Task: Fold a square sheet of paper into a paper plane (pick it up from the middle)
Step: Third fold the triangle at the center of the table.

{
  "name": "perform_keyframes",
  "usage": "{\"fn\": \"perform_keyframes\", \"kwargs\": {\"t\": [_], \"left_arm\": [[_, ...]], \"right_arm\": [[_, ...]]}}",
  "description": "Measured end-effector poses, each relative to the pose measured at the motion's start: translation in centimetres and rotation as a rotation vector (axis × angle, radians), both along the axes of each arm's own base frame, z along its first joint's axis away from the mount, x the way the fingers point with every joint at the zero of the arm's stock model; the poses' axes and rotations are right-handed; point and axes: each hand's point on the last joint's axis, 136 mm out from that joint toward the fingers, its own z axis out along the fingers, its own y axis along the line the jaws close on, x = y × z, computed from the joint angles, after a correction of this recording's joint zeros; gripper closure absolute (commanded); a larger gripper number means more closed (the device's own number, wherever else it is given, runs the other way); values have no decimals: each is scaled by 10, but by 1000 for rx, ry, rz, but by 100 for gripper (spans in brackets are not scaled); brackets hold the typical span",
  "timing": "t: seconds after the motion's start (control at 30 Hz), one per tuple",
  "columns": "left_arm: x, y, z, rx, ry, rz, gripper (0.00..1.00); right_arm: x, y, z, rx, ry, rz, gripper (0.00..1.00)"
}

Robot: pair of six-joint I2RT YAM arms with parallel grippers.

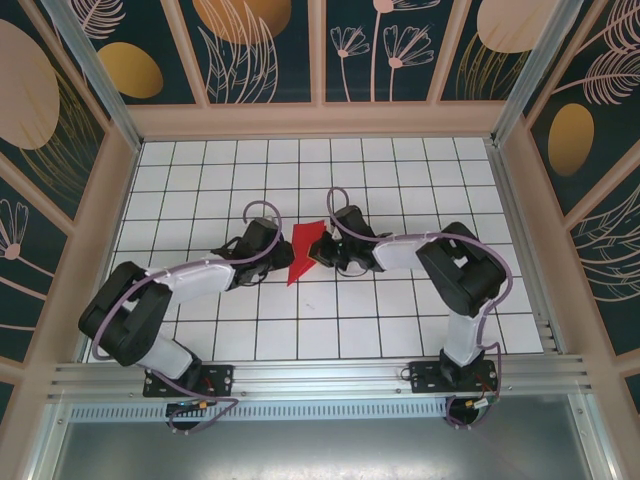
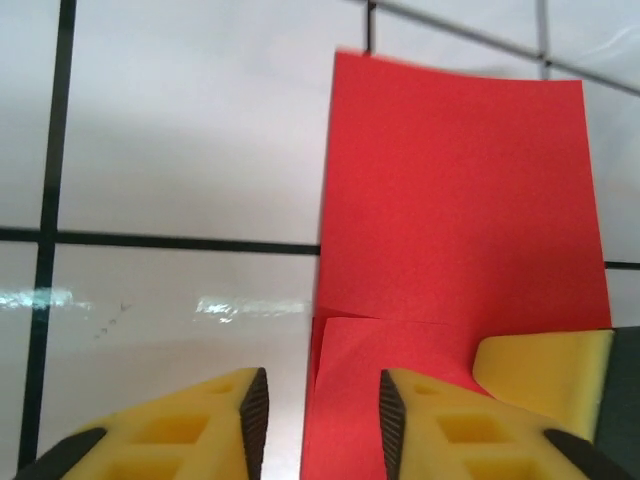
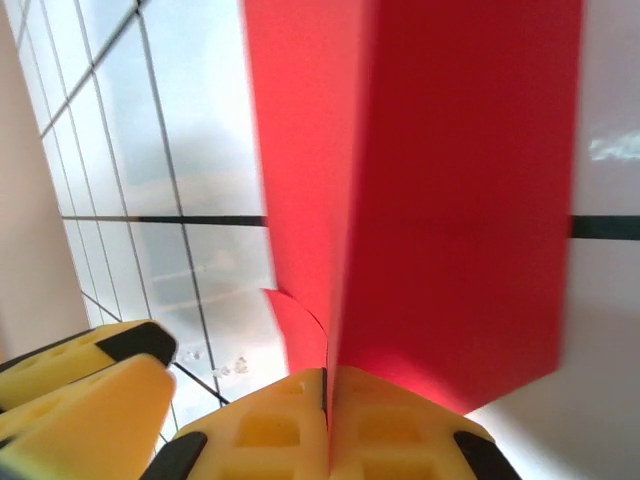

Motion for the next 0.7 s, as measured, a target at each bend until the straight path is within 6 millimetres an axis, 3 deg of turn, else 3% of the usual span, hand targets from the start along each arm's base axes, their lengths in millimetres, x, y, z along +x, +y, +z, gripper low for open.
{"fn": "perform_keyframes", "kwargs": {"t": [0.13, 0.33, 0.63, 0.7], "left_arm": [[5, -2, 37, -41, -98, -13, 21], [6, -6, 76, -119, -263, -61, 2], [-13, -23, 64, -193, -394, -236, 1], [-15, -25, 61, -202, -419, -261, 6]], "right_arm": [[5, -14, 31, -34, -67, -56, 99], [8, -37, 51, -94, -94, -153, 100], [5, -66, 24, -124, 54, -336, 100], [5, -68, 19, -121, 86, -365, 100]]}}
